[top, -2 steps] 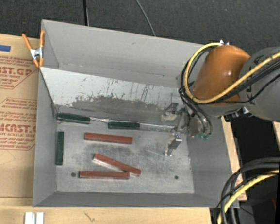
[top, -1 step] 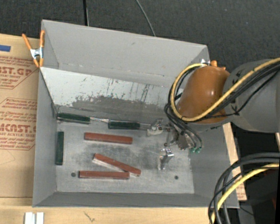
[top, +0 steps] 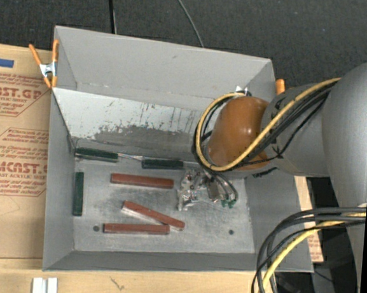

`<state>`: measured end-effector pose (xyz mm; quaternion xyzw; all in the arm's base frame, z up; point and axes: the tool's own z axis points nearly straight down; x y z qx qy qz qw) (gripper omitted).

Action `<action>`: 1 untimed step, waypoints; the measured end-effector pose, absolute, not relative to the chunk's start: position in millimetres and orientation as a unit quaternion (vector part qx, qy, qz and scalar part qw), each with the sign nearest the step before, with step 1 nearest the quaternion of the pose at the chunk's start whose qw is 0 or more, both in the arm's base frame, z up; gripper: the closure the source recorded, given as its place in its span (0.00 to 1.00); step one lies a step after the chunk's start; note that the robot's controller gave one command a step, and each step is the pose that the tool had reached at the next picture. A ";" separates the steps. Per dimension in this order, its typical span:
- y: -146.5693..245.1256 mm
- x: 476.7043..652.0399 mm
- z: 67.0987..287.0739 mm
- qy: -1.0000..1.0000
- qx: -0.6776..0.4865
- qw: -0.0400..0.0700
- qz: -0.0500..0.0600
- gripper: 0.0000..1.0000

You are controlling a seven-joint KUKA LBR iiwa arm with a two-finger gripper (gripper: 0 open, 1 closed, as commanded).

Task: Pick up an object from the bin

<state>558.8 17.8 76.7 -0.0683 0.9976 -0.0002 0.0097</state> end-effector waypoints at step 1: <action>17.9 553.9 72.8 0.998 -0.069 0.001 0.000 0.00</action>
Offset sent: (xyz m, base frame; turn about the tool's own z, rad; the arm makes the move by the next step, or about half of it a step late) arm 0.0000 0.0000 0.0000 0.0000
